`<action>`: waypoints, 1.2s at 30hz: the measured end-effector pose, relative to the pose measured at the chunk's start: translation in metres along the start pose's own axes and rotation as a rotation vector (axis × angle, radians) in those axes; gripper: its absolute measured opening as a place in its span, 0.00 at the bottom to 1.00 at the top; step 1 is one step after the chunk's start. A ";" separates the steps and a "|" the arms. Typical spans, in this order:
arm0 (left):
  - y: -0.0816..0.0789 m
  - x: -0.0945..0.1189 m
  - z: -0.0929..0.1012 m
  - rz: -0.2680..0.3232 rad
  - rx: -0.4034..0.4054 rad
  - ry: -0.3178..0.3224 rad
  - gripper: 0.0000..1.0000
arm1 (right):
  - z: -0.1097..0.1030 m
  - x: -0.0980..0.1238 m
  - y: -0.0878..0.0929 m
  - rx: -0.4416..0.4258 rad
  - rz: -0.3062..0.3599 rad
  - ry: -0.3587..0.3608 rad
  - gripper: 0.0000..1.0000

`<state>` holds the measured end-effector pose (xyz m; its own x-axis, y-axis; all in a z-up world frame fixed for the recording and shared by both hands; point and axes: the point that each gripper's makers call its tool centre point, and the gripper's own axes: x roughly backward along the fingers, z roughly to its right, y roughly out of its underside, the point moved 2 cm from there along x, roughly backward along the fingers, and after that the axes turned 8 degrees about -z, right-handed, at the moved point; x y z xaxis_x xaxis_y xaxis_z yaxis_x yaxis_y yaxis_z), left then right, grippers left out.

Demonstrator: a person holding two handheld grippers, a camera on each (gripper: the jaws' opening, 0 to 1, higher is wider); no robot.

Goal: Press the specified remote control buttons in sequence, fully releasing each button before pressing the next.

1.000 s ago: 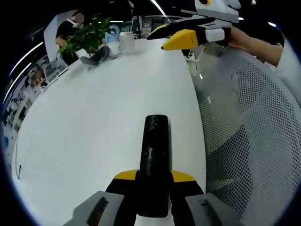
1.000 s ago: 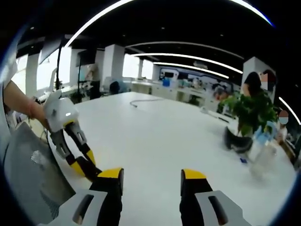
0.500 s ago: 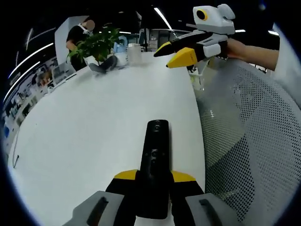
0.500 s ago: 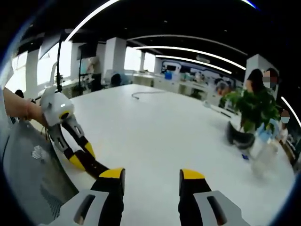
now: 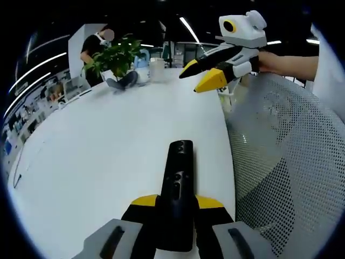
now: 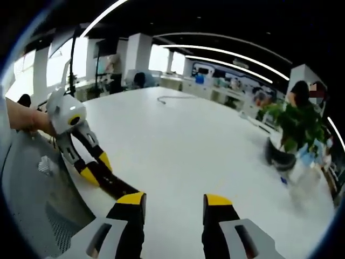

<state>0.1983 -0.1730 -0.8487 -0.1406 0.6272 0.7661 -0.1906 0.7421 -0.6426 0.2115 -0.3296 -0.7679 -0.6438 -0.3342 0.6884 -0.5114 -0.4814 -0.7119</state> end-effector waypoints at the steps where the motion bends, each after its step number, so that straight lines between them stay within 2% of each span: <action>1: 0.000 0.000 0.000 0.001 -0.006 0.001 0.24 | -0.001 0.000 0.000 0.004 0.000 -0.001 0.39; 15: 0.000 0.001 0.004 -0.006 -0.042 0.040 0.24 | -0.013 -0.006 0.006 0.074 -0.065 -0.043 0.32; 27: 0.000 0.001 0.010 -0.002 -0.062 0.065 0.24 | -0.015 -0.007 0.008 0.084 -0.075 -0.056 0.29; 34: 0.001 0.001 0.012 0.004 -0.102 0.077 0.24 | -0.018 -0.010 0.010 0.061 -0.091 -0.108 0.26; 36: 0.001 0.002 0.012 0.006 -0.113 0.082 0.24 | -0.024 -0.010 0.009 0.049 -0.091 -0.147 0.25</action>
<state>0.1859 -0.1738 -0.8482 -0.0603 0.6457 0.7612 -0.0786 0.7571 -0.6485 0.1997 -0.3116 -0.7846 -0.5039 -0.4001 0.7655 -0.5331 -0.5532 -0.6401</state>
